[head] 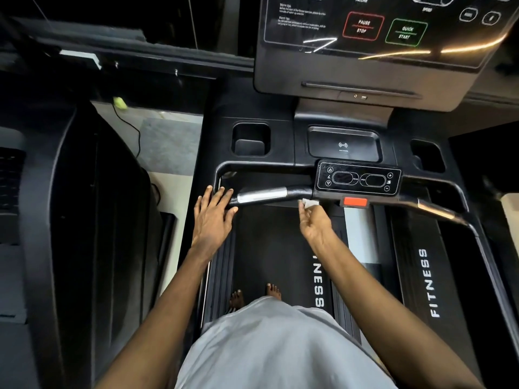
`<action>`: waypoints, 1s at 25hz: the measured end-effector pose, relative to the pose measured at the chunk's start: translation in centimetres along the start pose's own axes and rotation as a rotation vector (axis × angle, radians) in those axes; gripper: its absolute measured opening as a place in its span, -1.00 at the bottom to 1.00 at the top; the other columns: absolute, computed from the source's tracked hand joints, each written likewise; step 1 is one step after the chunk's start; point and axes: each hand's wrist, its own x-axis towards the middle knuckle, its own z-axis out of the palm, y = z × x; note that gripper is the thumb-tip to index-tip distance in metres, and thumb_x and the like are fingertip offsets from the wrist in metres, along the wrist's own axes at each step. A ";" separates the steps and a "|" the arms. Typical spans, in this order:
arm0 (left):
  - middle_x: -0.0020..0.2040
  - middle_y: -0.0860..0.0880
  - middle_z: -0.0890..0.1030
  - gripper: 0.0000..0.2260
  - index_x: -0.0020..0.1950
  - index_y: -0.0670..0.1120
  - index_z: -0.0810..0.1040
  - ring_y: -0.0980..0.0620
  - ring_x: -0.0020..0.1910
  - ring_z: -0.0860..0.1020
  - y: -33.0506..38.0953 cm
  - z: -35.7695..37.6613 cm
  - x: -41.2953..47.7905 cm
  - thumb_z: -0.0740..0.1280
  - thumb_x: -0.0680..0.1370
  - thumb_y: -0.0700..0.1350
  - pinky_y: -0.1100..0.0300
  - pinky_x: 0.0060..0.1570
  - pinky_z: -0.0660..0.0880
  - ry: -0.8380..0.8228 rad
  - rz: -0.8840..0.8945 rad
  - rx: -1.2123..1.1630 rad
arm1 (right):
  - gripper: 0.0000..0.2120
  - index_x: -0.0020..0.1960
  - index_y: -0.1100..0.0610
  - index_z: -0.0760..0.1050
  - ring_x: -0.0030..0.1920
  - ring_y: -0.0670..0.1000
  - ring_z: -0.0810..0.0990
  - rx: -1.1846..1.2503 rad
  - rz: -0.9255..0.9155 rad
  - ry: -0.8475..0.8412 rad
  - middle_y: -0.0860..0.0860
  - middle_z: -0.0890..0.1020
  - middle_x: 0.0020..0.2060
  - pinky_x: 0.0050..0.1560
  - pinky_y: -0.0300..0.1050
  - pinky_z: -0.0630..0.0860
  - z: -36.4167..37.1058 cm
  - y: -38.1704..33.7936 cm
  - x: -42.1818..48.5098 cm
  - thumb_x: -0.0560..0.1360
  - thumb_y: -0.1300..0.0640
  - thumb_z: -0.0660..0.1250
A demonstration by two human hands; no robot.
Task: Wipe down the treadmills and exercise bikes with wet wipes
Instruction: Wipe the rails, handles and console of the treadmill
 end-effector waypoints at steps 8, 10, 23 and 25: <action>0.56 -0.09 0.33 -0.52 0.56 -0.05 0.33 -0.07 0.61 0.10 1.8 0.1 0.5 0.26 0.65 0.01 -0.07 0.56 -0.11 -0.015 0.059 -0.009 | -0.83 -0.09 0.10 0.52 -0.17 -0.07 0.60 -0.995 -0.846 -0.271 0.00 0.60 -0.13 -0.03 -0.24 0.55 -3.1 -1.9 -2.2 0.50 0.37 0.34; 0.56 -0.10 0.34 -0.52 0.58 -0.05 0.30 -0.07 0.60 0.17 3.6 0.4 1.2 0.23 0.67 0.02 -0.05 0.57 -0.05 -0.063 0.128 -0.039 | -0.86 0.01 0.11 0.54 -0.09 -0.08 0.57 -1.156 -1.154 -0.285 0.00 0.52 -0.01 -0.03 -0.30 0.50 -4.4 -3.8 -2.0 0.53 0.31 0.30; 0.39 -0.01 0.48 -0.56 0.53 0.04 0.37 -0.07 0.43 0.35 6.9 1.5 2.6 0.19 0.67 0.14 -0.06 0.48 0.11 -0.140 0.108 -0.080 | -0.84 0.08 0.10 0.65 -0.01 -0.10 0.59 -1.137 -1.244 -0.454 -0.02 0.59 -0.02 0.03 -0.19 0.54 -3.8 -4.9 -0.8 0.58 0.28 0.34; 0.43 0.02 0.47 -0.57 0.52 0.05 0.40 -0.05 0.47 0.34 7.2 0.6 3.3 0.22 0.66 0.13 0.00 0.47 0.07 -0.160 0.084 -0.134 | -0.79 0.12 0.11 0.67 0.00 -0.16 0.59 -1.028 -1.225 -0.408 0.01 0.59 0.00 0.01 -0.33 0.50 -2.8 -5.7 -1.0 0.57 0.31 0.35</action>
